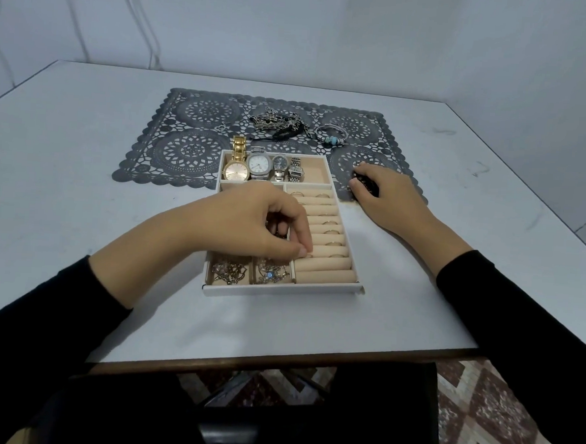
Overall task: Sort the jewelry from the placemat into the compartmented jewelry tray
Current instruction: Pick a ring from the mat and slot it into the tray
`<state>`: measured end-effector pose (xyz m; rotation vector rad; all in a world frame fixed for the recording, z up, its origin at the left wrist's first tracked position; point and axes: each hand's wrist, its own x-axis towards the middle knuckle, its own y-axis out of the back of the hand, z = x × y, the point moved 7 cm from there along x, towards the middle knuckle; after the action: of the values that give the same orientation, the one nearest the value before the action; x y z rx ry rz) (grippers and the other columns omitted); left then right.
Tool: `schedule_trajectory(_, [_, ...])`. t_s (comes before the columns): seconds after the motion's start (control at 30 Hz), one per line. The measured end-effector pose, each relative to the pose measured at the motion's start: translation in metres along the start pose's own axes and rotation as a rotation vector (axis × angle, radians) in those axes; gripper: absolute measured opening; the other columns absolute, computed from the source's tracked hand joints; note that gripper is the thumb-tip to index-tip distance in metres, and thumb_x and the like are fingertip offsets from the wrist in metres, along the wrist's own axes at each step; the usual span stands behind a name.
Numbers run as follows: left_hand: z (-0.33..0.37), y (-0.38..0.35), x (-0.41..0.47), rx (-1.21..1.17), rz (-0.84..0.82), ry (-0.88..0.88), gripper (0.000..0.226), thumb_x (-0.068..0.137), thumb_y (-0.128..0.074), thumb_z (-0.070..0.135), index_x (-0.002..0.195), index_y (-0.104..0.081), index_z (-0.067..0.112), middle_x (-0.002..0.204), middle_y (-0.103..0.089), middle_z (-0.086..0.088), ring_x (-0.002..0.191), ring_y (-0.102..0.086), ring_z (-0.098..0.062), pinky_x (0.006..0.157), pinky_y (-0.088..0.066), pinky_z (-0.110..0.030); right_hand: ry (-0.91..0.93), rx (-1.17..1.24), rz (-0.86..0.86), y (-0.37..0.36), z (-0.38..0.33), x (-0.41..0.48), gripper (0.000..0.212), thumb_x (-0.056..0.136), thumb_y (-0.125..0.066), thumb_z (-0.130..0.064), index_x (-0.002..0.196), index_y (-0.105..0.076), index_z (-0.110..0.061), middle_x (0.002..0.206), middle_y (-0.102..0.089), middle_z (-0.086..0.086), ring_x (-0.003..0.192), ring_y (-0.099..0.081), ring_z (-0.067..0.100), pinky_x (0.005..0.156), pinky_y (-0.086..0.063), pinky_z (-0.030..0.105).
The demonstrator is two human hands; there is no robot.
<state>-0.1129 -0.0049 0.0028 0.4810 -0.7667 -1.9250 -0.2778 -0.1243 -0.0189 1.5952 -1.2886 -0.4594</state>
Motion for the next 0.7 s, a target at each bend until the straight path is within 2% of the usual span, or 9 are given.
schedule_trajectory(0.07, [0.001,0.000,0.003,0.007,-0.027,0.044,0.007,0.079,-0.080,0.024,0.084,-0.077,0.029,0.088,-0.073,-0.005,0.084,-0.067,-0.023,0.083,-0.055,-0.047,-0.004,0.005,0.001,0.000,0.001,0.000,0.030,0.097,-0.050,-0.027,0.120,-0.062,-0.012,0.116,-0.066,0.005,0.108,-0.056,0.021,0.084,-0.036,0.023])
schedule_trajectory(0.13, [0.002,0.001,0.006,0.014,-0.046,0.072,0.007,0.079,-0.080,0.022,0.083,-0.077,0.027,0.086,-0.070,-0.009,0.080,-0.065,-0.024,0.078,-0.053,-0.039,-0.007,0.003,0.002,-0.001,0.002,0.000,0.031,0.097,-0.050,-0.027,0.122,-0.061,-0.013,0.117,-0.065,0.003,0.109,-0.055,0.019,0.081,-0.033,0.019])
schedule_trajectory(0.2, [0.003,0.000,0.007,0.019,-0.063,0.085,0.007,0.079,-0.080,0.022,0.083,-0.078,0.027,0.084,-0.069,-0.011,0.075,-0.062,-0.022,0.070,-0.051,-0.030,-0.009,-0.001,0.000,-0.001,0.003,0.001,0.032,0.097,-0.049,-0.028,0.124,-0.060,-0.014,0.119,-0.065,0.002,0.111,-0.055,0.018,0.080,-0.032,0.017])
schedule_trajectory(0.3, [0.002,0.000,0.006,0.010,-0.074,0.084,0.007,0.079,-0.080,0.022,0.084,-0.078,0.027,0.084,-0.069,-0.010,0.076,-0.062,-0.023,0.068,-0.049,-0.026,-0.007,0.006,-0.002,0.000,0.002,0.001,0.031,0.097,-0.050,-0.028,0.123,-0.061,-0.014,0.118,-0.065,0.003,0.109,-0.055,0.019,0.080,-0.033,0.018])
schedule_trajectory(0.4, [0.002,0.007,0.002,-0.082,-0.032,0.047,0.008,0.079,-0.081,0.023,0.087,-0.078,0.024,0.083,-0.071,-0.010,0.071,-0.059,-0.015,0.068,-0.048,-0.021,-0.012,0.020,0.004,0.003,0.001,0.001,0.028,0.097,-0.051,-0.027,0.117,-0.063,-0.012,0.113,-0.067,0.005,0.105,-0.056,0.021,0.075,-0.032,0.018])
schedule_trajectory(0.47, [0.001,0.019,0.001,-0.148,0.057,0.026,0.011,0.079,-0.080,0.023,0.089,-0.078,0.020,0.078,-0.071,-0.005,0.068,-0.056,-0.009,0.064,-0.047,-0.018,-0.025,0.037,0.010,0.005,0.002,0.001,0.028,0.097,-0.052,-0.027,0.117,-0.064,-0.012,0.114,-0.067,0.003,0.106,-0.056,0.019,0.072,-0.029,0.013])
schedule_trajectory(0.53, [-0.004,0.037,-0.001,-0.186,0.190,0.014,0.011,0.081,-0.077,0.019,0.091,-0.076,0.016,0.072,-0.069,0.004,0.065,-0.056,-0.006,0.060,-0.045,-0.014,-0.054,0.062,0.018,0.006,0.005,0.004,0.030,0.096,-0.052,-0.030,0.121,-0.063,-0.016,0.119,-0.065,-0.002,0.108,-0.055,0.013,0.080,-0.030,0.013])
schedule_trajectory(0.63, [-0.021,0.067,-0.001,-0.175,0.431,0.035,0.009,0.086,-0.071,0.018,0.095,-0.073,0.019,0.082,-0.070,-0.003,0.069,-0.061,-0.006,0.063,-0.052,-0.017,-0.068,0.081,0.056,0.008,0.010,0.012,0.029,0.096,-0.054,-0.030,0.118,-0.065,-0.016,0.113,-0.066,-0.002,0.098,-0.054,0.010,0.082,-0.035,0.017])
schedule_trajectory(0.7, [-0.041,0.085,0.001,-0.145,0.574,0.058,0.010,0.090,-0.068,0.017,0.099,-0.072,0.019,0.084,-0.069,-0.001,0.070,-0.061,-0.002,0.064,-0.051,-0.014,-0.080,0.109,0.093,0.008,0.013,0.020,0.026,0.095,-0.055,-0.029,0.113,-0.067,-0.015,0.109,-0.068,-0.001,0.098,-0.057,0.011,0.083,-0.038,0.018])
